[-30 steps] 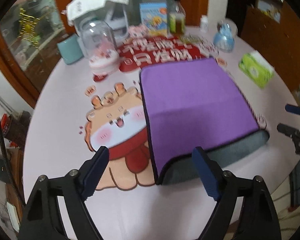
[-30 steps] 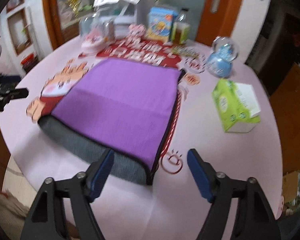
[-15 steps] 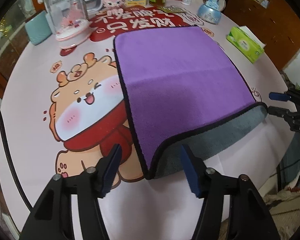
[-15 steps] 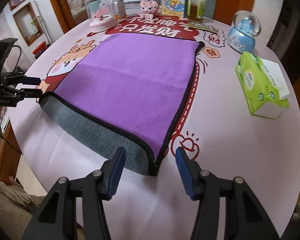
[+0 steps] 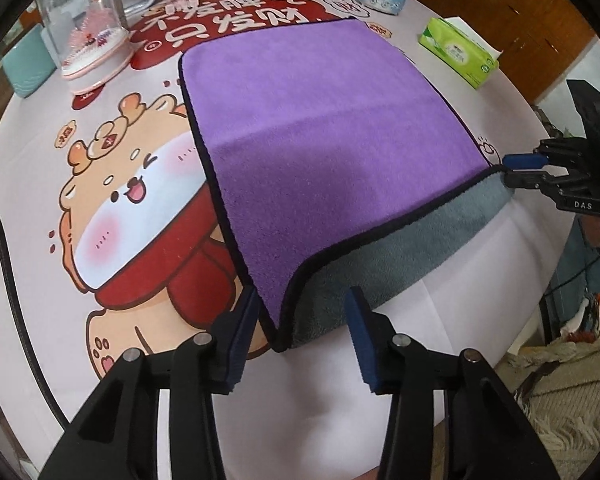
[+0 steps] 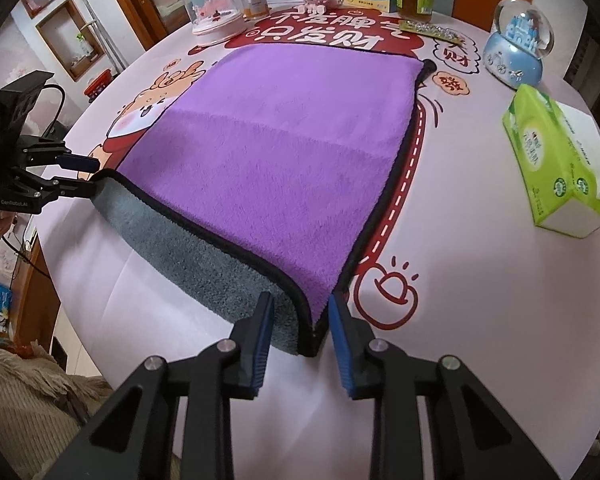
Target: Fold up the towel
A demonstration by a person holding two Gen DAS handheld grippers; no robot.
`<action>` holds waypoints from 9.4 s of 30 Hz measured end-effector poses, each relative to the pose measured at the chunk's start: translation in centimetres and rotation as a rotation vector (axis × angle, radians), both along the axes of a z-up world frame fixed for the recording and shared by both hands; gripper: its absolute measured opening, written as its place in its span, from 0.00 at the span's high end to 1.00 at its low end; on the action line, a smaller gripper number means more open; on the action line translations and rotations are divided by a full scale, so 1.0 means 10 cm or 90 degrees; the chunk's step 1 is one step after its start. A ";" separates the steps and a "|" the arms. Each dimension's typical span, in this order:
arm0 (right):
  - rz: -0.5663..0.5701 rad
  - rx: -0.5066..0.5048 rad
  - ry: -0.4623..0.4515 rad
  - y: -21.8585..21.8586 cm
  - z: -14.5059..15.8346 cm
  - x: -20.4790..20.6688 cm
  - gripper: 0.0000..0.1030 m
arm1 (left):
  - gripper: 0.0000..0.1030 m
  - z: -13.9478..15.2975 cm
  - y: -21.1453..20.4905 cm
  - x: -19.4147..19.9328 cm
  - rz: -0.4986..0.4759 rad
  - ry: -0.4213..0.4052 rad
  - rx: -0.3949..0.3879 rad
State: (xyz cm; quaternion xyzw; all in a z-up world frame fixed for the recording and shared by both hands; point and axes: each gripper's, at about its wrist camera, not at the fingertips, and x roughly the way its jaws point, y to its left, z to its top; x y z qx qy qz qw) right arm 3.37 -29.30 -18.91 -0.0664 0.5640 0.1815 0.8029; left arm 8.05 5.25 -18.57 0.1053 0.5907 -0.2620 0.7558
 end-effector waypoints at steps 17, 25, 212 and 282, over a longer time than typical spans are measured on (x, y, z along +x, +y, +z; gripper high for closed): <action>0.021 0.013 0.020 0.02 -0.05 0.04 0.91 | 0.70 -0.13 -0.03 0.07 -0.015 0.045 -0.012; 0.021 0.009 0.016 0.02 -0.05 0.04 0.95 | 0.92 -0.15 0.02 0.12 0.000 0.048 -0.005; -0.285 -0.041 -0.223 0.76 1.65 -0.57 0.45 | 0.01 1.72 -0.51 -1.08 0.343 -0.287 0.070; -0.279 -0.069 -0.215 0.79 1.70 -0.50 0.45 | 0.01 1.73 -0.46 -0.89 0.336 -0.256 0.029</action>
